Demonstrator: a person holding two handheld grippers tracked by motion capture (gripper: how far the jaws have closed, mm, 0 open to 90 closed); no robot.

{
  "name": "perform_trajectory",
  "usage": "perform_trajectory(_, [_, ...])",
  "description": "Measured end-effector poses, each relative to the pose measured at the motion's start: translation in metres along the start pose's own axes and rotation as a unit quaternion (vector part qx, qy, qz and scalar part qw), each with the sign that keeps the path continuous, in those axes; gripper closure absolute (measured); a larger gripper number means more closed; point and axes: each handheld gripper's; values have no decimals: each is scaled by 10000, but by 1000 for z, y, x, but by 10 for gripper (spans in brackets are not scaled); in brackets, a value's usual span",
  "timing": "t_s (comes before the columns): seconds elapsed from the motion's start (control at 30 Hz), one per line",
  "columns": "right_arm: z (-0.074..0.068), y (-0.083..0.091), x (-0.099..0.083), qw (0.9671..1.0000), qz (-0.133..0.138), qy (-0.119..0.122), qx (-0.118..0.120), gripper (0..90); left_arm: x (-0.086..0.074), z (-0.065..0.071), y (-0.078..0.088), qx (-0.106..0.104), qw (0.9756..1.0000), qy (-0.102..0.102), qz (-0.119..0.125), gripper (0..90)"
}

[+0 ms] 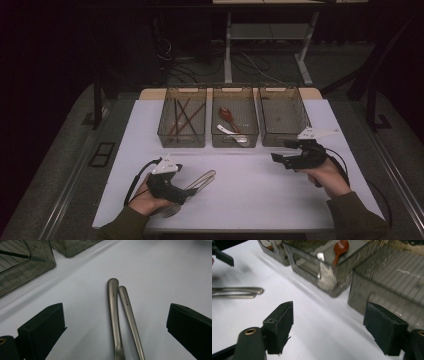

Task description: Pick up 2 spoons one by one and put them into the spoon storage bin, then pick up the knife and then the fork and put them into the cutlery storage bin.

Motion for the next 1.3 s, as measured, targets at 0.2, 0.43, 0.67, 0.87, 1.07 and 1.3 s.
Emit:
perform_trajectory(0.2, [-12, 8, -24, 9998, 43, -59, -176, 193, 1, -1, 1, -8, 10000, 50, 3, 9])
perform_trajectory(0.43, [-25, 13, -48, 9999, 65, -61, -139, 181, 2, -4, 5, 27, 9999, 143, 64, 78])
perform_trajectory(0.67, [-38, 21, -63, 9998, -129, -13, -143, 181, 3, -6, 8, 184, 9996, 176, 74, 232])
perform_trajectory(0.87, [-43, 23, -69, 9996, -253, 40, -94, 181, 2, -8, 8, 143, 9995, 276, -16, 426])
perform_trajectory(1.07, [-45, 20, -69, 9994, -319, 140, -80, 181, 0, -3, -1, 152, 9990, 101, -420, 581])
perform_trajectory(1.3, [-44, 19, -69, 9993, -330, 155, -80, 181, -2, -1, -5, 260, 9975, 16, -657, 701])
Point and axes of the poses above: each handheld gripper's, and its own axes: y roughly backward along the jaws, x roughly out of its top, z roughly to its right, and after that the axes turned 15 degrees about y, right-handed
